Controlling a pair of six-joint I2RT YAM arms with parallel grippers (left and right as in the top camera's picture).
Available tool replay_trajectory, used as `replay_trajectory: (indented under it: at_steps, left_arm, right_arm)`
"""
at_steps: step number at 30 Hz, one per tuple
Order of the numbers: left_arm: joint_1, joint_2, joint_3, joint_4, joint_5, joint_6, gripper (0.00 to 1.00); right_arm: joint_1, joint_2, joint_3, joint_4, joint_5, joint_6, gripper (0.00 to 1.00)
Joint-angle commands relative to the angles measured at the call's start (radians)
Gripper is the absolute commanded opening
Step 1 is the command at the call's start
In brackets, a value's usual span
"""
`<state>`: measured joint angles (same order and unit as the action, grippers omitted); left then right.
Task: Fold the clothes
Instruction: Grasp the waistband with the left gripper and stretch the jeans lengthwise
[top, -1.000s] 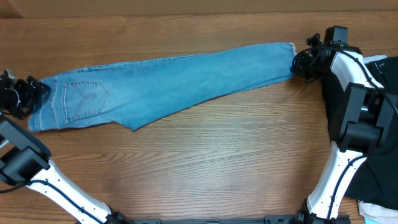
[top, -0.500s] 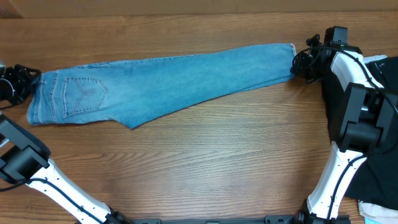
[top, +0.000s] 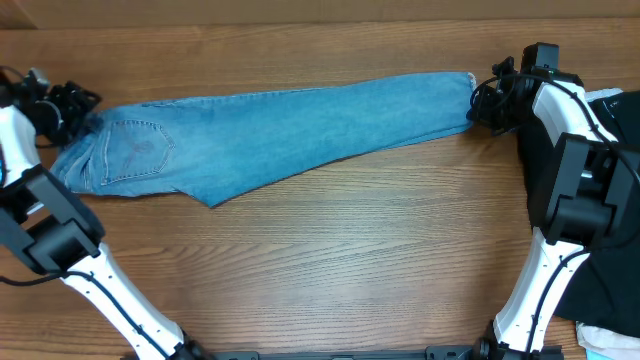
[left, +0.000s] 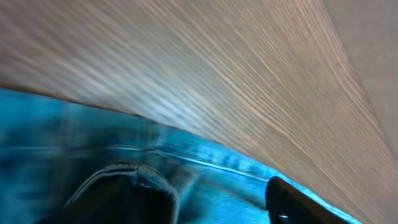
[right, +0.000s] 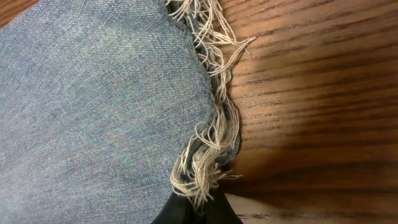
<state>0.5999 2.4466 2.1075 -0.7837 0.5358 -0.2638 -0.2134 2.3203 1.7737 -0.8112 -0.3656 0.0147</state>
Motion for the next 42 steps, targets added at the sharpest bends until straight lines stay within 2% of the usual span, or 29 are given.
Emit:
replay_trajectory:
  at_steps: [1,4,8,13,14,16,17,18,21,24,28,34,39,42]
  left_arm:
    - [-0.015,0.005,0.022,0.004,0.003,-0.040,0.67]
    - [-0.005,0.005,0.022,-0.010,-0.044,-0.050,0.63]
    - [-0.002,0.005,0.022,-0.069,-0.226,-0.080,0.67]
    - [0.016,0.006,0.022,-0.046,-0.256,-0.192,0.61]
    - [0.021,0.006,0.022,-0.029,-0.254,-0.213,0.55]
    - [0.026,0.004,0.029,0.002,-0.235,-0.211,0.21]
    - [0.030,0.004,0.045,0.003,-0.221,-0.203,0.12]
    - [0.031,0.004,0.060,0.001,-0.220,-0.188,0.07]
    - [0.034,-0.001,0.113,-0.032,-0.235,-0.132,0.07]
    - [0.035,0.001,0.087,-0.077,-0.393,-0.113,0.08]
    - [0.034,0.003,0.068,-0.077,-0.461,-0.041,0.09]
    - [0.034,0.130,0.059,-0.045,-0.467,0.124,0.04]
    - [0.039,0.183,0.059,-0.030,-0.469,0.153,0.04]
    - [0.040,0.183,0.059,-0.015,-0.510,0.164,0.04]
  right_arm:
    - [0.006,0.013,-0.007,-0.027,0.017,-0.003,0.04]
    - [0.006,0.013,-0.007,-0.026,0.017,-0.003,0.04]
    - [0.006,0.013,-0.007,-0.025,0.017,-0.003,0.04]
    - [0.006,0.013,-0.007,-0.025,0.017,-0.003,0.04]
    - [0.006,0.013,-0.007,-0.025,0.018,-0.003,0.04]
    - [0.006,0.013,-0.007,-0.025,0.032,-0.003,0.05]
    - [0.006,0.013,-0.007,-0.025,0.036,-0.003,0.05]
    - [0.006,0.013,-0.007,-0.021,0.035,-0.003,0.05]
    - [0.006,0.013,-0.007,-0.010,0.035,-0.003,0.04]
    - [0.006,0.013,-0.007,-0.008,0.035,-0.003,0.04]
    - [0.006,0.013,-0.007,-0.003,0.035,-0.003,0.04]
    - [0.006,0.013,-0.007,-0.003,0.061,-0.003,0.04]
    - [0.006,0.013,-0.007,-0.002,0.064,-0.023,0.04]
    - [-0.003,0.013,-0.007,-0.007,0.193,-0.023,0.04]
